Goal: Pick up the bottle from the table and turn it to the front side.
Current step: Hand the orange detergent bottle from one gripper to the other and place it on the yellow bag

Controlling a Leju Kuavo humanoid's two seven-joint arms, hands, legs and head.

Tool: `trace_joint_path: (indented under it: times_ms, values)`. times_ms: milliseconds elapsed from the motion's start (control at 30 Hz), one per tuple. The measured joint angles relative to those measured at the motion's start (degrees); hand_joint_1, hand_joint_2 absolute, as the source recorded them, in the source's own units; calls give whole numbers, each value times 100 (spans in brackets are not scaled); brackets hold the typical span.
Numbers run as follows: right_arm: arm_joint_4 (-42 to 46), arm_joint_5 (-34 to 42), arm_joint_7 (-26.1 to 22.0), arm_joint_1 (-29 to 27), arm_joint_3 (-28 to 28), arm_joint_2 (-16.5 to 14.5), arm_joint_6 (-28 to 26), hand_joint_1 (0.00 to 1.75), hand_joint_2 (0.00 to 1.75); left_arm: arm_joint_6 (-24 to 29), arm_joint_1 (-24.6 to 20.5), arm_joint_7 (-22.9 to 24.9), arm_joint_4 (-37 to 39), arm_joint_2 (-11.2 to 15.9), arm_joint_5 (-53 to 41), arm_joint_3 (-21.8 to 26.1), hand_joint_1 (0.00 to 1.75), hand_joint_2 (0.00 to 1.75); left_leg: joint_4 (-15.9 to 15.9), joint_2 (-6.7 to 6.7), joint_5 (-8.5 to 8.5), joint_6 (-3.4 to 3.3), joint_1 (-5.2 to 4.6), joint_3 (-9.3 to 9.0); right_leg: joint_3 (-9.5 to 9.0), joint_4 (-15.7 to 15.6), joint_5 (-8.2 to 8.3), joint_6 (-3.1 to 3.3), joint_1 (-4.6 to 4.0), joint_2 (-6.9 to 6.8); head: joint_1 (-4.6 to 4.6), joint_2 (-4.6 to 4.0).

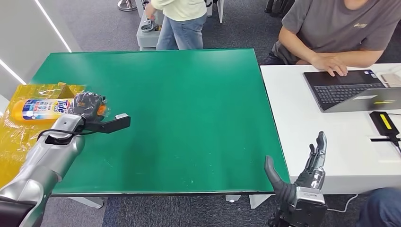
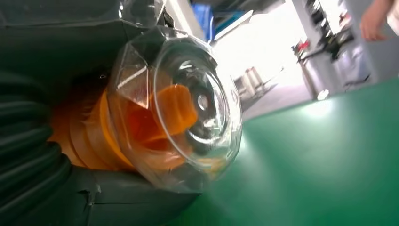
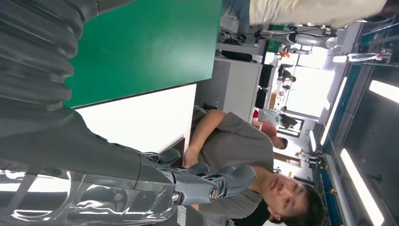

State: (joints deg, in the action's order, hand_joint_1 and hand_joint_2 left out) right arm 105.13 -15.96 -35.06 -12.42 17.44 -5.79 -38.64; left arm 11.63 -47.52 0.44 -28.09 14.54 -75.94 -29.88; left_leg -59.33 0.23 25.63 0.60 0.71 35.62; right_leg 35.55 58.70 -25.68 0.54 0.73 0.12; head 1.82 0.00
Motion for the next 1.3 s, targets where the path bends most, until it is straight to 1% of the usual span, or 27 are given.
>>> trace_joint_path:
  times_ms: [167,267,400,567,667,767,1000,1067,1300]
  values:
    - [0,-17,20,-54,0,0,0,0,175,-266,8,326,422,191,-13,0,175,175,2,0,0,0,1,1,1,1,-3,4,-1,0,0,0]
    - [1,-67,28,-96,0,-4,0,0,175,-338,42,494,579,331,8,1,175,175,3,2,0,0,1,1,1,2,-3,5,-1,2,0,0]
    - [2,-89,27,-159,0,-16,0,0,175,-274,143,555,702,505,44,3,175,175,3,1,0,1,1,1,2,2,-5,4,-1,0,-1,0]
    - [3,-86,39,-190,0,-15,0,0,175,-180,281,541,780,608,46,8,175,175,3,-1,1,1,0,2,1,2,-6,4,0,-1,-1,0]
    - [2,-47,43,-192,1,-15,0,0,175,11,379,430,797,634,-29,9,175,175,3,0,1,1,0,2,1,2,-6,4,0,-1,-1,0]
    - [-6,21,43,-169,16,-15,0,0,175,327,525,245,798,626,-198,9,175,175,3,0,1,1,0,1,1,1,-6,4,0,-1,1,0]
    - [-83,73,135,32,133,-15,5,0,175,1152,789,-528,798,449,-551,9,175,175,3,0,0,1,0,1,1,1,-5,4,0,-3,-1,0]
    - [-111,88,152,69,151,-15,8,0,175,1334,829,-660,798,417,-585,9,175,175,3,0,0,1,0,1,1,1,-5,4,0,-2,-1,0]
    - [-172,140,129,93,194,-15,9,0,175,1363,876,-717,798,373,-629,9,175,175,3,-2,1,1,1,1,2,1,-6,5,-1,-3,-1,0]
